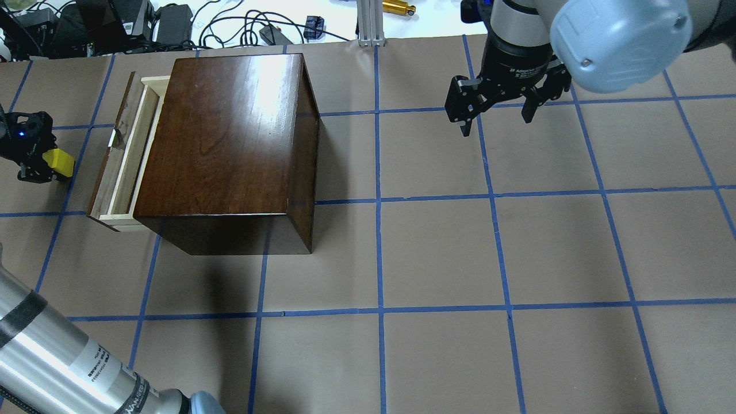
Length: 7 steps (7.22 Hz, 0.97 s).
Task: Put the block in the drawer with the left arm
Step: 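Hold the yellow cube in the left gripper and lift it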
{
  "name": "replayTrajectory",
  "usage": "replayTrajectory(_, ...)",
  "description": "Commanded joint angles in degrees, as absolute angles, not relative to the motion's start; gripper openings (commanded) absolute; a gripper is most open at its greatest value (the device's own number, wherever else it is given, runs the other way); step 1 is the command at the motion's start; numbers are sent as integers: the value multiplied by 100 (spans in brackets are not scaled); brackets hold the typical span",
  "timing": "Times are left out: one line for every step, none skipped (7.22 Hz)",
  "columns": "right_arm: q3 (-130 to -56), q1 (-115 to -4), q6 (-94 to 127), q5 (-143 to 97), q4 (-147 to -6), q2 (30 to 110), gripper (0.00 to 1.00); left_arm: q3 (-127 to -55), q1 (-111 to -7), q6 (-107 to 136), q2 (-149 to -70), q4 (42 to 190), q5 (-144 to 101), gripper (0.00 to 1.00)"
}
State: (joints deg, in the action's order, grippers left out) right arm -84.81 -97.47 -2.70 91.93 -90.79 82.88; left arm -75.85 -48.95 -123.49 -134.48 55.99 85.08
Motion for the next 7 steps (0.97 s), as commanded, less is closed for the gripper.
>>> replayTrajectory(-8481, -9747, -264, 9193, -9079, 8288, 100, -7585, -4896, -12349, -13447, 5599, 8508, 1)
replayTrajectory(-8481, -9747, -272, 9193, -9079, 8288, 100, -7576, -4896, -12357, -13447, 5599, 8508, 1)
replayTrajectory(-8481, -9747, -264, 9193, -9079, 8288, 100, -7585, -4896, -12357, -13447, 5607, 8508, 1)
replayTrajectory(-8481, -9747, -272, 9193, -9079, 8288, 100, -7576, -4904, -12375, -13378, 5634, 8482, 0)
replayTrajectory(-8481, -9747, -264, 9193, -9079, 8288, 100, -7559, -4948, -12331, -13142, 5973, 8516, 0)
replayTrajectory(-8481, -9747, -264, 9193, -9079, 8288, 100, -7567, -5000, -12296, -12783, 6568, 8525, 0)
replayTrajectory(-8481, -9747, -272, 9193, -9079, 8288, 100, -7576, -5010, -12296, -12405, 6992, 8482, 0)
